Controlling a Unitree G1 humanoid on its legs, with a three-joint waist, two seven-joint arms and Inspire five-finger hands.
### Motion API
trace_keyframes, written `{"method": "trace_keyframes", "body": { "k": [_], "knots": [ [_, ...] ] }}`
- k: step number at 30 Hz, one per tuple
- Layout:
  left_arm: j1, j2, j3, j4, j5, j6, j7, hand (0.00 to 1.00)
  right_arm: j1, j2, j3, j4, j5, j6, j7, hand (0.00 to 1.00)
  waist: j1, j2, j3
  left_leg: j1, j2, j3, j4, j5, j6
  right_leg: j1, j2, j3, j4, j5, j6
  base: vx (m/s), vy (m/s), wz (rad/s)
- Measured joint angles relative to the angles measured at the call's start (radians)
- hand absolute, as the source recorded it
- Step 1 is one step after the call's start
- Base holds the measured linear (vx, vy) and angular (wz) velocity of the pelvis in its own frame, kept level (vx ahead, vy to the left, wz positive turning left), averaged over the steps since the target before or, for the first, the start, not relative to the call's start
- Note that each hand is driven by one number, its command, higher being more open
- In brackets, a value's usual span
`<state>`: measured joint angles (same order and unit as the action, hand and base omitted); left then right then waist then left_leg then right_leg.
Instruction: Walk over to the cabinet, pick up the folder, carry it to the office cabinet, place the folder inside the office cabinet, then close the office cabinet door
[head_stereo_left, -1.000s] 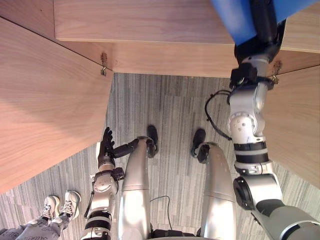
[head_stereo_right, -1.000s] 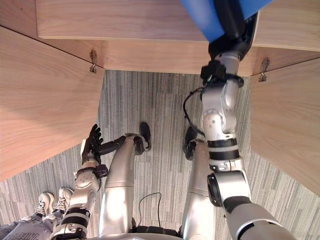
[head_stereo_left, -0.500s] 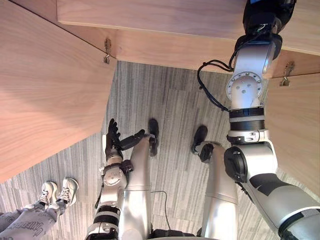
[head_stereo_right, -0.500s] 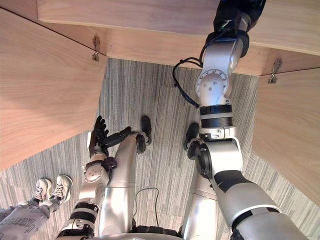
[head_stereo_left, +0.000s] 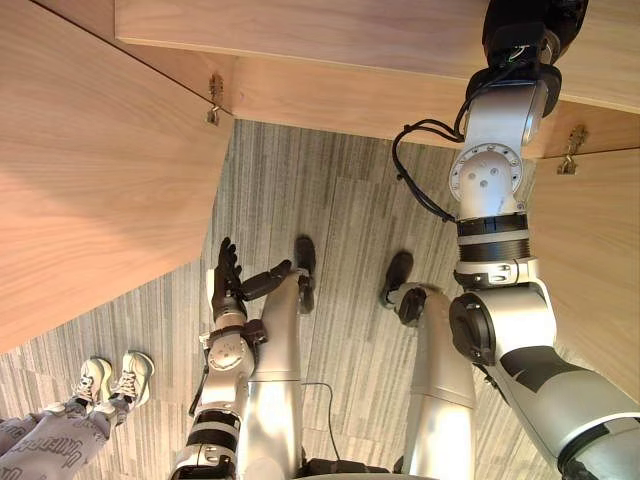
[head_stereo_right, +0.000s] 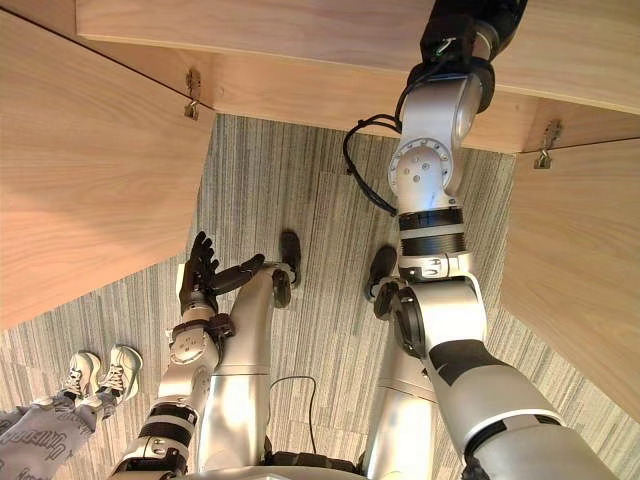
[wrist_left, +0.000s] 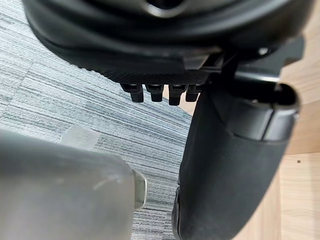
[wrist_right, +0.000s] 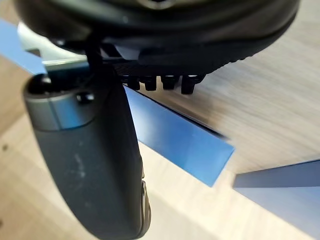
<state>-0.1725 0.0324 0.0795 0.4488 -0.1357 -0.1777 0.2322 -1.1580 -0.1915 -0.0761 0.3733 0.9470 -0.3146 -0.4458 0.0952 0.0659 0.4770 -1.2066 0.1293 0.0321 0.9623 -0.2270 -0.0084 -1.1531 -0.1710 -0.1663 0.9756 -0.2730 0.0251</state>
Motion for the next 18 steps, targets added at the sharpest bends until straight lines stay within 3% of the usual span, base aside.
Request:
{"method": "trace_keyframes", "body": {
  "k": [7,12,18],
  "knots": [
    [0.009,0.031,-0.007,0.001,0.001,0.0,-0.019,1.0,0.142,-0.148,0.154,-0.084,-0.105,0.085,0.108,1.0,-0.025,-0.013,-0.007,0.006,0.011,0.004,-0.005,0.0,0.0,0.007,0.011,0.0,-0.015,0.007,-0.006,-0.03,-0.004,-0.04],
    [0.017,0.05,-0.009,0.037,0.018,-0.004,-0.039,1.0,0.325,-0.339,0.232,-0.169,-0.264,0.125,0.215,1.0,-0.043,-0.017,-0.009,0.033,0.018,0.01,-0.025,0.001,0.001,0.037,0.02,-0.001,-0.051,0.021,-0.005,-0.01,0.002,-0.06],
    [0.022,0.072,-0.008,0.065,0.045,-0.018,-0.06,1.0,0.507,-0.485,0.261,-0.288,-0.602,0.137,0.268,1.0,-0.065,-0.03,-0.016,0.051,0.027,0.019,-0.046,0.002,0.003,0.054,0.032,0.002,-0.081,0.033,-0.004,-0.01,-0.002,-0.06]
  ]
}}
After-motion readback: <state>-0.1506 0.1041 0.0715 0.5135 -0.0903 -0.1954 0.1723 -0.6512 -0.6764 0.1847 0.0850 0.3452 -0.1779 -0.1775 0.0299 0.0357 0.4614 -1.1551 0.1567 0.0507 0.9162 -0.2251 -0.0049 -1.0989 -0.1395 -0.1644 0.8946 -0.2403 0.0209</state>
